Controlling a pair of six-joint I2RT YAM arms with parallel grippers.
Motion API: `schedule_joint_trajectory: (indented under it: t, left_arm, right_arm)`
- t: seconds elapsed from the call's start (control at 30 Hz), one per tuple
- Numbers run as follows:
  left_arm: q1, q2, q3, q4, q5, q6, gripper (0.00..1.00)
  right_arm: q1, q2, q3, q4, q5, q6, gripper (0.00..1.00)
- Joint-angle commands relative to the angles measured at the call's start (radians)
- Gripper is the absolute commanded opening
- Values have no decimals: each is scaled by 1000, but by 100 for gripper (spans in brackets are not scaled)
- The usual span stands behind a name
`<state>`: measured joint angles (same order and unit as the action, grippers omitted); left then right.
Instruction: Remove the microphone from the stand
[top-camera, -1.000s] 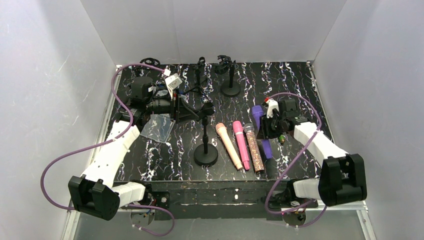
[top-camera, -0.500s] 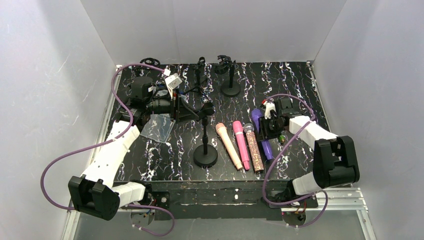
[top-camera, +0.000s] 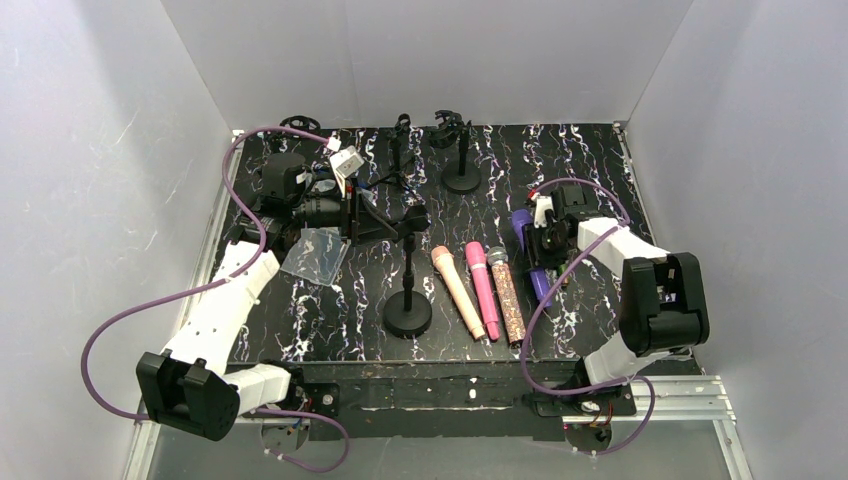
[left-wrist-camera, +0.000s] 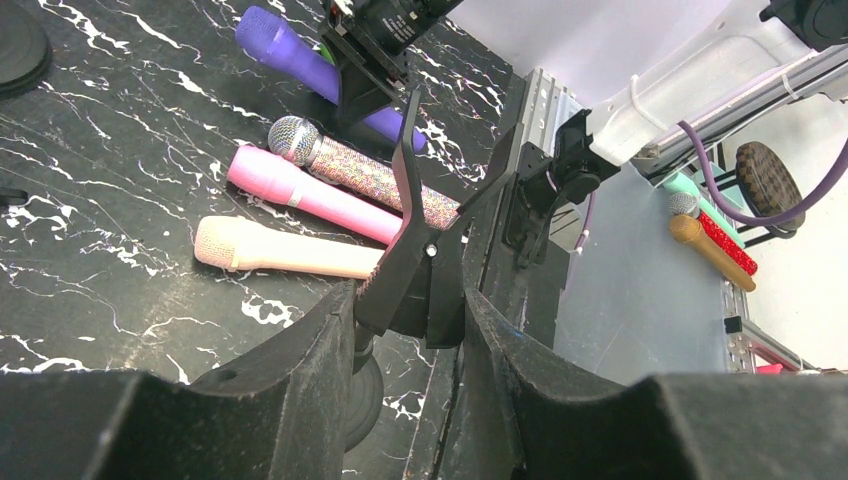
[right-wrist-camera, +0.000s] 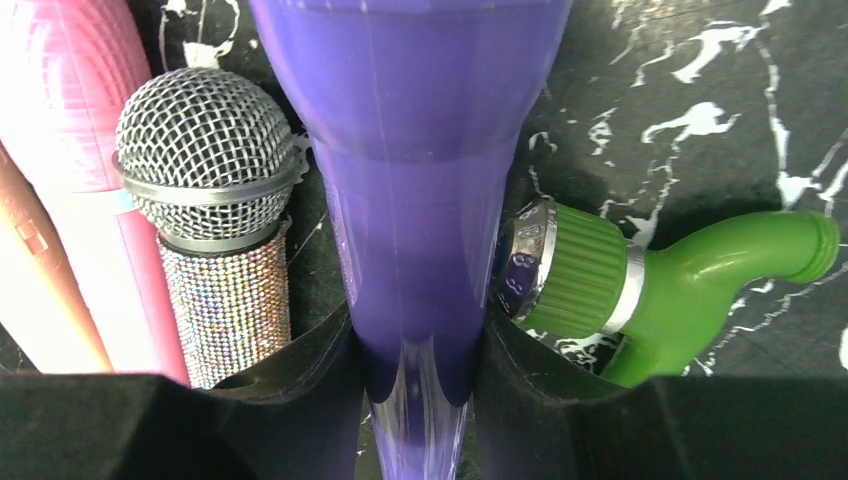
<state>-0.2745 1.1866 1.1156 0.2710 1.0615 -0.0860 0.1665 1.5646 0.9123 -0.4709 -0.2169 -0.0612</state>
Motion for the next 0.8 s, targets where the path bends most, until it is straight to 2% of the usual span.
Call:
schedule_joint_trajectory:
  t: [0.0,0.43,0.77]
  left_arm:
    - [-4,-44,55,28,74,-20,0]
    - [-5,-41,67,21,67,-14,0]
    - [-4,-35,69,10,59,-1,0]
  right_arm:
    - [-22,19,59,-13,35,-27,1]
    - [-33,25,83,-133,-34,27,1]
    - [-27,37,49,-152,-28,46,1]
